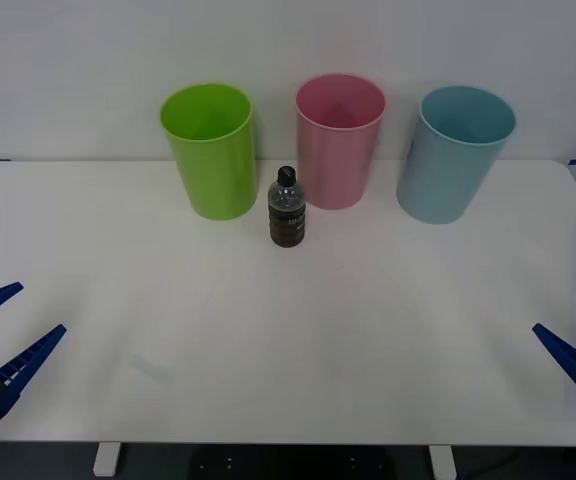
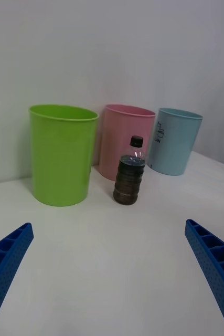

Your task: Grasp the object on the table and drop it into the matching bin: aluminum can to the light blue bin, PET bottle to the pink bin.

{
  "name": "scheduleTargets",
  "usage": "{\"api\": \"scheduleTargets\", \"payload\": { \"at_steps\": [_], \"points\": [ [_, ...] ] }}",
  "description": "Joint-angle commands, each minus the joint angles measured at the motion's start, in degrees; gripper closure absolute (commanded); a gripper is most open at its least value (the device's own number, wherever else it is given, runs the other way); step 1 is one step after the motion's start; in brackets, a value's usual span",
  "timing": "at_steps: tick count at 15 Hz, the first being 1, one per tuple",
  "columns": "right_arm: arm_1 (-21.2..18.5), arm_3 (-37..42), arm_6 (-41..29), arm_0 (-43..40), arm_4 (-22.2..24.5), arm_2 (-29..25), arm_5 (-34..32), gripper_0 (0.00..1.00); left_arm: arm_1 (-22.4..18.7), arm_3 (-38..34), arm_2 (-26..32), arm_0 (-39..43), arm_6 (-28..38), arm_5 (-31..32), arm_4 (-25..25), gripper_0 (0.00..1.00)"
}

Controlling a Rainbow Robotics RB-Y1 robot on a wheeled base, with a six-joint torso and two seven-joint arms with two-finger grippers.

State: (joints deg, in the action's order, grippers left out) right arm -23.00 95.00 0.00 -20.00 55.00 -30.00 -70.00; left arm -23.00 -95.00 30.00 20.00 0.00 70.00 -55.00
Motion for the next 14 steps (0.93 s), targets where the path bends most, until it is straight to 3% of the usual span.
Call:
{"api": "scheduleTargets", "payload": {
  "at_steps": [1, 8, 14],
  "points": [
    [0.00, 0.00, 0.00, 0.00, 0.00, 0.00, 0.00, 0.00, 0.00, 0.00, 0.00, 0.00, 0.00, 0.00, 0.00, 0.00],
    [1.29, 0.10, 0.18, -1.01, 0.72, 1.88, 1.80, 0.00, 0.00, 0.00, 0.00, 0.00, 0.00, 0.00, 0.00, 0.00],
    [1.11, 0.10, 2.64, 1.54, 2.31, 7.15, 6.28, 0.00, 0.00, 0.00, 0.00, 0.00, 0.00, 0.00, 0.00, 0.00]
  ]
}}
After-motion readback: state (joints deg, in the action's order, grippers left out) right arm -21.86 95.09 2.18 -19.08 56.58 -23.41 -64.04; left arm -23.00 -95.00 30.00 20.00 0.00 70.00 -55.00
